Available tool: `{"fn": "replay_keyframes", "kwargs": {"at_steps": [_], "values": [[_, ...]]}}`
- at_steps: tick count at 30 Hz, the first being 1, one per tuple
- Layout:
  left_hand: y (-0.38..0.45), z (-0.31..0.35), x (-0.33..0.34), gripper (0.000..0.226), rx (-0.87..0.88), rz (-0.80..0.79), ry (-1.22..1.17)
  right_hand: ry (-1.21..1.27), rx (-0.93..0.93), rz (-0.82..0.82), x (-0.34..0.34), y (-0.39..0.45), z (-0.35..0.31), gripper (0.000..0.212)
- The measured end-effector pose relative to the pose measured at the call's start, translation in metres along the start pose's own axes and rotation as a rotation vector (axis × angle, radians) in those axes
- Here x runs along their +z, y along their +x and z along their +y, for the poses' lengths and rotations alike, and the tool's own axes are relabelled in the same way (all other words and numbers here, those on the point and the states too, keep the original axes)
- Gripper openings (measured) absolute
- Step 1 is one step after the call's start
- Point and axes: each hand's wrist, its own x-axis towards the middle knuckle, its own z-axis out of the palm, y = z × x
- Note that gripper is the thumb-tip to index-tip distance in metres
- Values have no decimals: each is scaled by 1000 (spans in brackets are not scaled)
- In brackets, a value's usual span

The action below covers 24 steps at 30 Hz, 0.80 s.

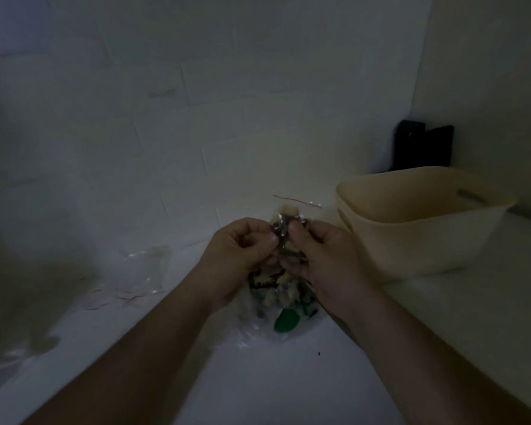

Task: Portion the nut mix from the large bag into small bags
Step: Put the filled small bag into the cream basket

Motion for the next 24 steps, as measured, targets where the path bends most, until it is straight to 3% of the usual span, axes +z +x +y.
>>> {"fn": "replay_keyframes", "kwargs": {"at_steps": [5, 9, 15, 18, 20, 24], "values": [[13, 24, 6, 66, -236, 90, -78, 88, 29, 23, 1, -3, -11, 24], [32, 38, 24, 52, -342, 221, -139, 153, 8, 44, 0, -6, -30, 22], [46, 51, 93, 18, -353, 96, 31, 8, -100, 53, -33, -5, -98, 18], [55, 43, 126, 20, -379, 81, 221, -141, -217, 110, -70, -3, -137, 15], [58, 34, 141, 23, -356, 39, 348, -234, -287, 150, -96, -7, -157, 7], [42, 30, 152, 18, -174, 52, 509, -487, -336, 249, -137, -13, -178, 17]]}}
